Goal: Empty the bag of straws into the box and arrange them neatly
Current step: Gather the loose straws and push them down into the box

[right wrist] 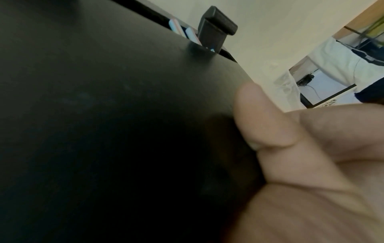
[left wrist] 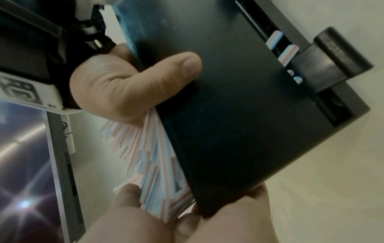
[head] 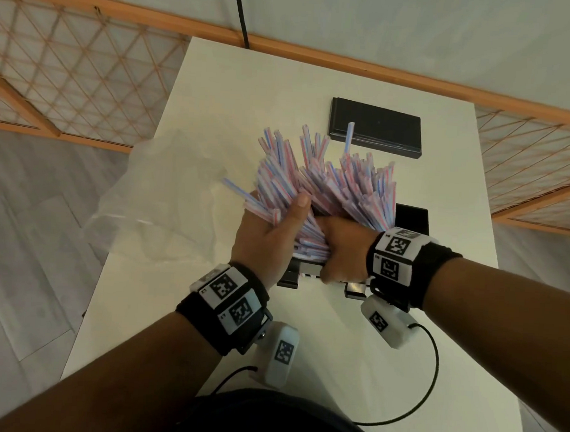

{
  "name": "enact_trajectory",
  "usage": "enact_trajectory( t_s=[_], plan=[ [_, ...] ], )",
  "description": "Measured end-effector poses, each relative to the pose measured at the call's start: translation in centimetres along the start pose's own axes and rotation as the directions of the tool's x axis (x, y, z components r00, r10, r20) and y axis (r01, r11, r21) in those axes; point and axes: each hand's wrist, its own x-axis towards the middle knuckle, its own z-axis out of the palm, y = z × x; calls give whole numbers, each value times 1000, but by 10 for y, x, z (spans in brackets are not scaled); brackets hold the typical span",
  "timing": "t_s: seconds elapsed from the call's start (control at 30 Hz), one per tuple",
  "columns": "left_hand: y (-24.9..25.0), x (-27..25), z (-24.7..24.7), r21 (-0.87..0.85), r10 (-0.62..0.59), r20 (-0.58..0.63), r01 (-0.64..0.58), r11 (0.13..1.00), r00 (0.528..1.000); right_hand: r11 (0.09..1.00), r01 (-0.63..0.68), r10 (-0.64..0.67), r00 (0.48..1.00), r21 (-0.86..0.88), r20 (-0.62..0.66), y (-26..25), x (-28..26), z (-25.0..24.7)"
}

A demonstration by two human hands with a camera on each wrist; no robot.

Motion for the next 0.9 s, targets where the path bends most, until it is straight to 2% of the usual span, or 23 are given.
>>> enact_trajectory(
  t_s=[0.1,0.2,0.27,0.37,0.5,0.63,0.9],
  plan=[
    [-3,3,-4,66,34,-39,-32,997,999,998,32,-26,993,50,-112,4,-6,-2],
    [-7,4,-6,223,47,40,-55,973,998,1000,5,-4,993,7,-115,8,-14,-1],
    [-10,5,-9,259,48,58,-61,964,997,999,-22,19,993,-28,-115,10,-21,-2],
    [-10,7,-11,152,20,41,-26,988,999,999,-26,19,986,-43,-168,14,-34,-6],
    [-9,11,-8,-11,-187,-30,186,982,982,998,-23,7,968,-60,-252,18,-46,-3],
    [-8,9,-3,18,-253,-5,253,967,968,994,-12,-6,986,-106,-164,16,-45,3],
    [-4,2,-1,45,-236,-5,236,971,972,979,-155,155,988,-130,-10,14,-28,11]
  ],
)
